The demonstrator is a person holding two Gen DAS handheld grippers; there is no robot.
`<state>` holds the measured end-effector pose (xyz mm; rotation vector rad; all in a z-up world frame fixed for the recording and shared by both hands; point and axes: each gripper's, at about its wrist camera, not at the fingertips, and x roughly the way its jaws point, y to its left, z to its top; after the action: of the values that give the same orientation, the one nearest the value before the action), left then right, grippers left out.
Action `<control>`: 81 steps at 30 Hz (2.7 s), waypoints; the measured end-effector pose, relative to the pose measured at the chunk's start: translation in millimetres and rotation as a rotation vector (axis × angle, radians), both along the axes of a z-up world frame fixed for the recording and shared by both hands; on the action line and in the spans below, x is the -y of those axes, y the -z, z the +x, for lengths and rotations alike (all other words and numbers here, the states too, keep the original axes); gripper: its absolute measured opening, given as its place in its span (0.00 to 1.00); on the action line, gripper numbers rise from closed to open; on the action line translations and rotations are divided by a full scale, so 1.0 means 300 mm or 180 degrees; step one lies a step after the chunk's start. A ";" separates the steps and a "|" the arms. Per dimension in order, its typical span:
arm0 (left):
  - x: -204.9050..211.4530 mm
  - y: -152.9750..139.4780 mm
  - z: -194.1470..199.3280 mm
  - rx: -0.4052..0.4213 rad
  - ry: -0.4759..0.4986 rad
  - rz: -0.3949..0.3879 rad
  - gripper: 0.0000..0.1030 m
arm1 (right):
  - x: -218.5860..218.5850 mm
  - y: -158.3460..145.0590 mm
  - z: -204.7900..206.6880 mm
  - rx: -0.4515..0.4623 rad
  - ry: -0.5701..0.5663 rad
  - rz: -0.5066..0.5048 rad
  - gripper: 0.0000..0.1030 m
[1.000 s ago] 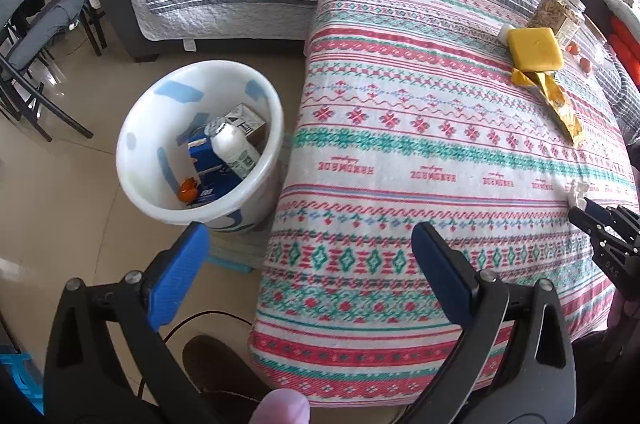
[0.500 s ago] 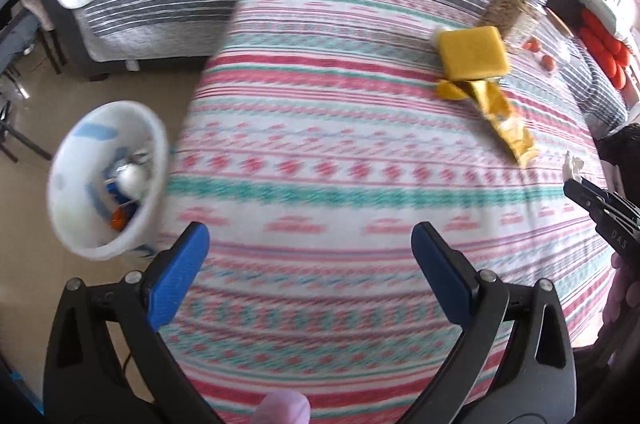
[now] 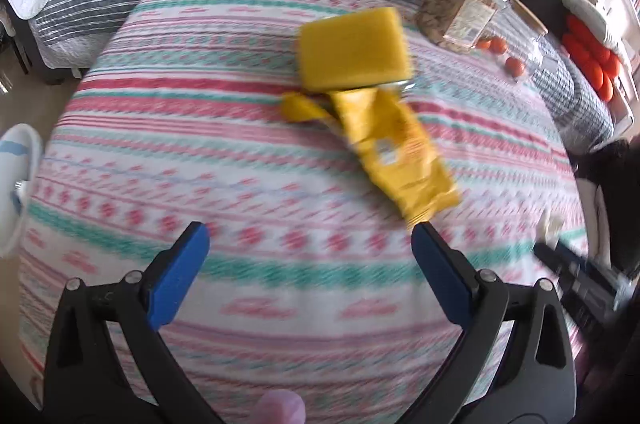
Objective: Collect trash
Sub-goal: 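Grasp the crumpled white tissue with the right gripper, then grasp the yellow snack wrapper with the left gripper while the right holds the tissue, then carry the yellow wrapper with the left gripper toward the wastebasket while the right carries the tissue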
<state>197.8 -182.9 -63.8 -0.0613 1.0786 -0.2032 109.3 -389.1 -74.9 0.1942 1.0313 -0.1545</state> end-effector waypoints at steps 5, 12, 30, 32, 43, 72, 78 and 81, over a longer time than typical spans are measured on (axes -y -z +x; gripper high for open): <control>0.146 0.036 0.025 0.0121 -0.0031 -0.0079 0.98 | 0.051 -0.007 -0.007 0.0028 0.0044 0.0031 0.24; 0.212 0.125 0.062 0.0194 -0.0158 0.0053 0.97 | 0.082 0.007 -0.005 -0.0006 0.0043 0.0045 0.24; 0.108 0.075 0.002 0.0232 0.0187 -0.0110 0.54 | 0.033 -0.039 0.047 0.0087 0.0018 0.0034 0.24; 0.077 0.065 -0.004 0.0174 0.0199 -0.0173 0.53 | 0.012 -0.043 0.053 0.0092 -0.0007 0.0029 0.24; -0.146 0.006 -0.045 0.0187 0.0188 -0.0105 0.53 | -0.222 -0.106 0.138 0.0191 -0.0328 0.0041 0.24; -0.898 -0.077 -0.104 0.0123 -0.0726 0.0071 0.53 | -0.908 -0.128 0.322 0.0262 -0.1185 0.0211 0.25; -1.008 -0.069 -0.111 0.0137 -0.0862 0.0156 0.53 | -1.010 -0.113 0.326 0.0243 -0.1333 0.0192 0.25; -1.052 -0.065 -0.110 0.0198 -0.0922 0.0248 0.53 | -1.061 -0.102 0.326 0.0230 -0.1417 0.0184 0.25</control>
<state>164.7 132.7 -44.2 -0.1390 1.0019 0.0972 207.2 -70.7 -44.2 0.0191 0.9841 0.2842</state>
